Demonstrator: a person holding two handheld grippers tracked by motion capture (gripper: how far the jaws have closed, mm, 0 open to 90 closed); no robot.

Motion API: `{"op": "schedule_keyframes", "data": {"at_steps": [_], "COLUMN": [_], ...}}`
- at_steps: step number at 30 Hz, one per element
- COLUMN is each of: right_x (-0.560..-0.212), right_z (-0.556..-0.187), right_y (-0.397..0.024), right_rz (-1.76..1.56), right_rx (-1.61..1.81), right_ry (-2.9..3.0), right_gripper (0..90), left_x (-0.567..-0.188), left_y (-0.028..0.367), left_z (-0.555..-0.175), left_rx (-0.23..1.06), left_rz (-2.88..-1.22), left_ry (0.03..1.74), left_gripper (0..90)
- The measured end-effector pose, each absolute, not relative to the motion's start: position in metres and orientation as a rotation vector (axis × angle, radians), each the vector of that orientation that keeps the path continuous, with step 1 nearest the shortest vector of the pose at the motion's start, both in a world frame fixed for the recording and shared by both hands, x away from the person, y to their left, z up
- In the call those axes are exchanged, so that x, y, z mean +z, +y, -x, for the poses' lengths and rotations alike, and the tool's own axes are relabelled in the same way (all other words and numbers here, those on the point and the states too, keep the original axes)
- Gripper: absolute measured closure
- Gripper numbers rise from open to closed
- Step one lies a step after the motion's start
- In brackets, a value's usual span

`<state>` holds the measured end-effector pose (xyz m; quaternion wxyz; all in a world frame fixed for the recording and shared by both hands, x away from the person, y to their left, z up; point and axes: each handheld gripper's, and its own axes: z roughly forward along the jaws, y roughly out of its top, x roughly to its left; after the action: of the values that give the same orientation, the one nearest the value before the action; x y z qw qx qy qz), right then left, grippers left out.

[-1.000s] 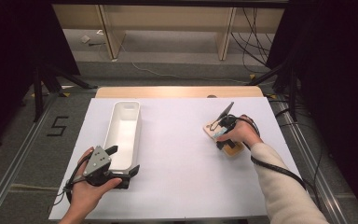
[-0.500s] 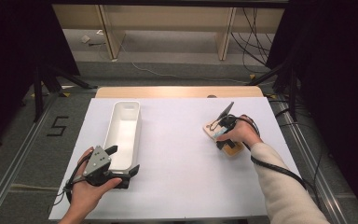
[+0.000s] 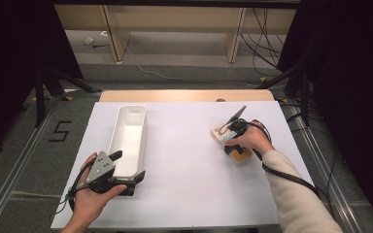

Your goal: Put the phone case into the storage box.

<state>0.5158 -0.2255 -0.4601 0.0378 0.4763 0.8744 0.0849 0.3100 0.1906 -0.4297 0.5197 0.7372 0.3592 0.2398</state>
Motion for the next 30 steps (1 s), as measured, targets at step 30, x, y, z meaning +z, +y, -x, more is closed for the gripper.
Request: {"op": "schedule_keyframes", "data": {"at_steps": [30], "right_x": [-0.437], "right_z": [-0.485], "right_y": [-0.229], "right_rz": [-1.382], "right_rx": [0.643], "right_ry": [2.556], "right_gripper": [11.6], "left_x": [-0.429], "left_y": [0.191], "left_z": [-0.31], "left_rx": [0.575], "left_rz": [-1.76], "left_ry": [0.859], "left_gripper": [0.0]}}
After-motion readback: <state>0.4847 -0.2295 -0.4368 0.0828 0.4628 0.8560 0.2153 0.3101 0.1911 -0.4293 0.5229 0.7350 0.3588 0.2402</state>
